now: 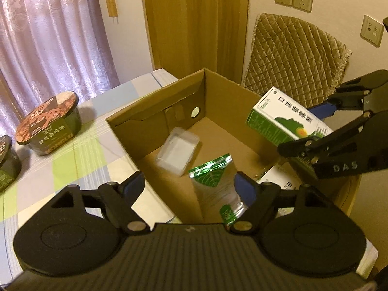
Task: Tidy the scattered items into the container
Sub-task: 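Open the left tool to drop the tray while the right tool releases the spray box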
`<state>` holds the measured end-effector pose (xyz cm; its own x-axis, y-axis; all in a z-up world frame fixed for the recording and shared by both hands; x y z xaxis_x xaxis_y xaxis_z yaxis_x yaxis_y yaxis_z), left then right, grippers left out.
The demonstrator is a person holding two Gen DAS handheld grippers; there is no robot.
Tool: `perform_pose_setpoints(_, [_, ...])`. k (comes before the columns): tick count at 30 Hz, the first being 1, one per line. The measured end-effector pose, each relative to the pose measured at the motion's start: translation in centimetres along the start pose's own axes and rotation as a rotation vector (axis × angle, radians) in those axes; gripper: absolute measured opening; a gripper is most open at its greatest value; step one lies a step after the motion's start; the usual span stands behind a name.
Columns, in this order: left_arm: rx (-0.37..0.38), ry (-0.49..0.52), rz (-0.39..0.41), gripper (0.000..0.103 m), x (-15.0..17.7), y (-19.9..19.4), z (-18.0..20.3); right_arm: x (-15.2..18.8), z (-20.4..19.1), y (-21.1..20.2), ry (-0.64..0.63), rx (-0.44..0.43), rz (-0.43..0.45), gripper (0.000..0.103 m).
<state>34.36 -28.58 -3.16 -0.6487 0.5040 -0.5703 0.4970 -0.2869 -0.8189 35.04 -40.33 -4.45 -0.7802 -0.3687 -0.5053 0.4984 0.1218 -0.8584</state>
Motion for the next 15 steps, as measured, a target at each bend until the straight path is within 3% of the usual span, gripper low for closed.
perform_pose_setpoints(12, [-0.003, -0.025, 0.008, 0.078, 0.7, -0.8, -1.3, -1.2, -0.9, 0.4, -0.014, 0.001, 0.006, 0.058])
perform_pose_setpoints(15, [0.003, -0.028, 0.007, 0.078, 0.8, -0.9, -1.4, -2.0, -1.3, 0.5, -0.054, 0.017, 0.044, 0.059])
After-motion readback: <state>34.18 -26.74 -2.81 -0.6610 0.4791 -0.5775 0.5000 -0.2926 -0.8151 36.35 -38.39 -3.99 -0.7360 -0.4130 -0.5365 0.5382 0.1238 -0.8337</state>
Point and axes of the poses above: each gripper's, at about its wrist camera, not at the fingertips, and y roughly the way its jaws point, z to its right, x to its underside, the point moved 6 cm from there along y, roughly the way its jaws point, and after that the axes turned 8 degrees about -z, right-handed, at the moved point
